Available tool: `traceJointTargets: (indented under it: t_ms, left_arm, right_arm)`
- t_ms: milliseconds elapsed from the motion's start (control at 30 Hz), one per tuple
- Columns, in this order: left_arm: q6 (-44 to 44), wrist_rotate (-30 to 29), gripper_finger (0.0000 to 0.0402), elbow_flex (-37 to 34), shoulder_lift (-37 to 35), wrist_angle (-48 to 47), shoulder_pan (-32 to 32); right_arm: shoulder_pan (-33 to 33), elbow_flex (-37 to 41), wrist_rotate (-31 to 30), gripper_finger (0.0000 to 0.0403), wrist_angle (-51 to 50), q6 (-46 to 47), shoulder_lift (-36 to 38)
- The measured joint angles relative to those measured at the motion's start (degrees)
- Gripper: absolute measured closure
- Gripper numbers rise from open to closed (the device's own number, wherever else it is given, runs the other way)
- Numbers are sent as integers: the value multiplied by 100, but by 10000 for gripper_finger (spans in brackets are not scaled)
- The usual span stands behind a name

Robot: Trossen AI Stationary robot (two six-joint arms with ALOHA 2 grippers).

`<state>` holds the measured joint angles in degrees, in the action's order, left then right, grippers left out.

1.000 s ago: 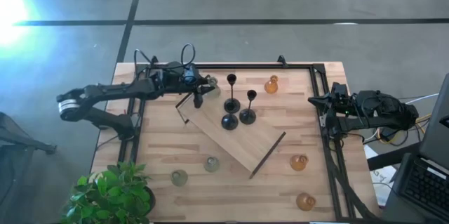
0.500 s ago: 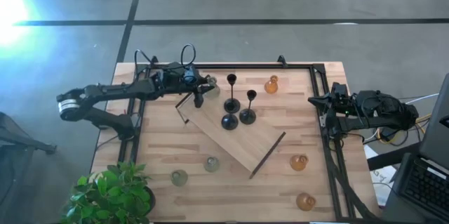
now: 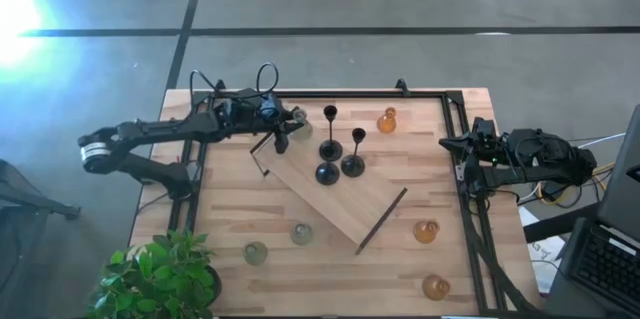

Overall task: Pick & Place candle stick holders
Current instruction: Put the top left transparent candle holder on the shelf, then put the left transparent candle holder on the shelf

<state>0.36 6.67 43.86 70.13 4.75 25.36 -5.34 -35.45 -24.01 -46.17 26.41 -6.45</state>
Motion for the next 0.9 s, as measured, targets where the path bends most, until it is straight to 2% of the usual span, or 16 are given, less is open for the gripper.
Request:
traceJointTargets:
  t_ms: [667,900]
  left_arm:
    - [132,-152,276,-111,-6,-22,-4]
    - [216,-136,228,-114,-2,-18,-2]
  right_arm:
    - [-1,0,0,394,1,0,-1]
    - [-1,-1,0,394,1,-1,0]
